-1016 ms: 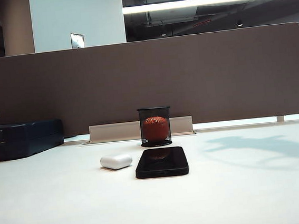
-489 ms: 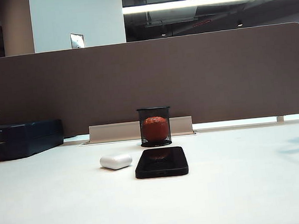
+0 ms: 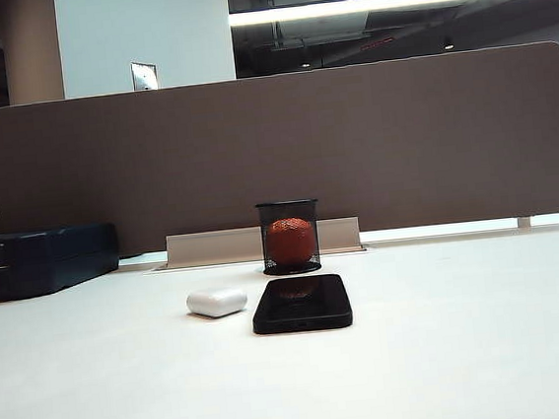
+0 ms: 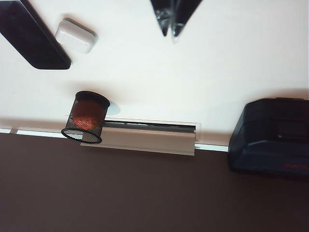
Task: Find the wireless headphone case on the desktop and place it on the left side of the phone.
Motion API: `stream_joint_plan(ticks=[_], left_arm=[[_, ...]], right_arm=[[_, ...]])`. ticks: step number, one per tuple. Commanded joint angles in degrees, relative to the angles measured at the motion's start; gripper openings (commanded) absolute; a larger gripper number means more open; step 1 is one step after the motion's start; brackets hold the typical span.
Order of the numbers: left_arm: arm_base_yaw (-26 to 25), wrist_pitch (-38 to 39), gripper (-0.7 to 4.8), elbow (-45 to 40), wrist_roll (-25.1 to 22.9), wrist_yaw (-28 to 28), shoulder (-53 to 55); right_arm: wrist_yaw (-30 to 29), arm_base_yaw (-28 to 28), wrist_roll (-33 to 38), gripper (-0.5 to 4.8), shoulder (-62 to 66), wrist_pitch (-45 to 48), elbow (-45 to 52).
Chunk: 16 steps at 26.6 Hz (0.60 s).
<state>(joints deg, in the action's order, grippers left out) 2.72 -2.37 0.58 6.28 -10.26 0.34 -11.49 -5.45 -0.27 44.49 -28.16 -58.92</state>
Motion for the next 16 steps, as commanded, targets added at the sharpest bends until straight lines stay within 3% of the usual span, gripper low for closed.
stream_joint_plan(ticks=[1,8,11,16], left_arm=[[0.1,-0.8,-0.05,0.2,0.2,0.2,0.0],[0.0,-1.2,-0.06,0.1,0.2,0.6,0.0],[0.0,-1.2,-0.06,0.1,0.2,5.6,0.0],[0.1,-1.5,-0.06,0.1,0.2,5.8,0.0]], right_arm=[[0.3,0.0,2.3,-0.05,-5.8,5.4,7.2],[1.3,0.0,3.3,-0.05,-18.1,9.0,20.1],[1.3,0.0,3.8,-0.05,-24.7,10.9,26.7],[1.3,0.2,6.3,-0.05,-31.4,14.6,34.3]])
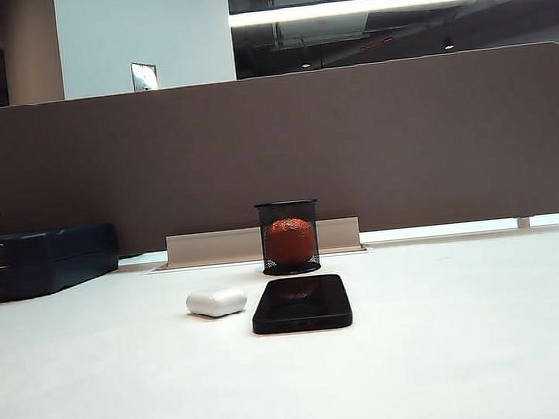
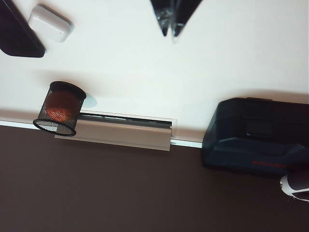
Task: Find the wireless headphone case on the desktop and place it on the left side of the phone.
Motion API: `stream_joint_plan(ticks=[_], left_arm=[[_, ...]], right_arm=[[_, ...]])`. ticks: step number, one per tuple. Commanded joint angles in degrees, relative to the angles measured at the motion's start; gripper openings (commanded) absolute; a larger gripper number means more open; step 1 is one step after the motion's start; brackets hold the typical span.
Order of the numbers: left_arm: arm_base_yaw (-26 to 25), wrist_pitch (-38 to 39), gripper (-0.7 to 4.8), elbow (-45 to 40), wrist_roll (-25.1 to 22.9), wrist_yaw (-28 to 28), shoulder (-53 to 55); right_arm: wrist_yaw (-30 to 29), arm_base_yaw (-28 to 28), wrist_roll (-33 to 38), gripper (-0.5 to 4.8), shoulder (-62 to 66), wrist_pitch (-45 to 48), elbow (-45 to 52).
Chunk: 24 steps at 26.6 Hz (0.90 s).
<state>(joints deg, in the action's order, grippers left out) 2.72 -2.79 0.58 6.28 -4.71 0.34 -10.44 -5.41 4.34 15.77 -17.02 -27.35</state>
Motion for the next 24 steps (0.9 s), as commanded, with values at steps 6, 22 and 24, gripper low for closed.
stream_joint_plan(ticks=[6,22,24], left_arm=[[0.1,-5.3,-0.06,0.1,0.2,0.2,0.0],[0.1,-5.9,-0.06,0.0,-4.1,0.9,0.0],[0.1,-5.4,-0.06,0.0,-5.4,0.9,0.0]], right_arm=[[0.3,0.2,1.7,-0.05,-14.9,6.6,13.2],[3.1,0.2,-0.1,-0.05,-15.9,18.0,24.7],[3.1,0.2,-0.5,-0.05,-15.9,18.9,25.9]])
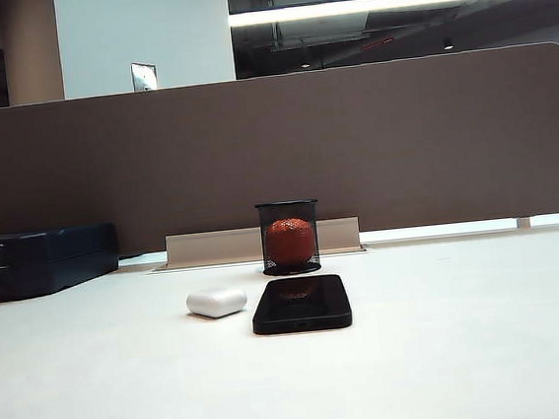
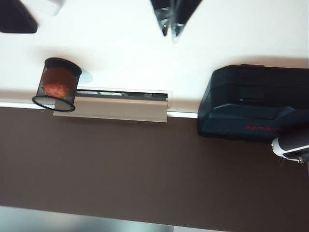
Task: Find the wireless headphone case on the desktop and place it on the left side of the phone.
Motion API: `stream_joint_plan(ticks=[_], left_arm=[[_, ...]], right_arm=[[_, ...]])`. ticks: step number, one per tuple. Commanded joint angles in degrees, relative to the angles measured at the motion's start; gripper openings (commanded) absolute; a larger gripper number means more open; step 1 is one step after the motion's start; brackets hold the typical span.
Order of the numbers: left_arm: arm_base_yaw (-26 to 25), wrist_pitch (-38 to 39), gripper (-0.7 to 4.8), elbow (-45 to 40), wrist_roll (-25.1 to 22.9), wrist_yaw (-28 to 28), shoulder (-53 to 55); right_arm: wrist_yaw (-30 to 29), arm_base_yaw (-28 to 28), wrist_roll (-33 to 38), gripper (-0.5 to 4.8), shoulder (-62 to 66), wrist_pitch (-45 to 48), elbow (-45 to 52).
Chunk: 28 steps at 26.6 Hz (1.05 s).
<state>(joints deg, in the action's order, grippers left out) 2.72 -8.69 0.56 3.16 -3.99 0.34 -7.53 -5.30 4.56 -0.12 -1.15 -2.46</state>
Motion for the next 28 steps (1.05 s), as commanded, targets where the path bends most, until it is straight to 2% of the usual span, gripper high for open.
stream_joint_plan(ticks=[1,5,28], left_arm=[[0.1,1.0,-0.06,0.1,-2.8,0.1,0.0],[0.1,2.7,-0.05,0.1,-4.2,0.1,0.0],[0.1,3.1,-0.05,0.1,-4.2,0.1,0.0]], right_arm=[[0.2,0.0,-1.6,-0.05,0.0,3.2,1.4],[1.5,0.0,-5.0,-0.05,0.0,2.8,2.1],[1.2,0.0,-4.8,-0.05,0.0,2.3,2.1]])
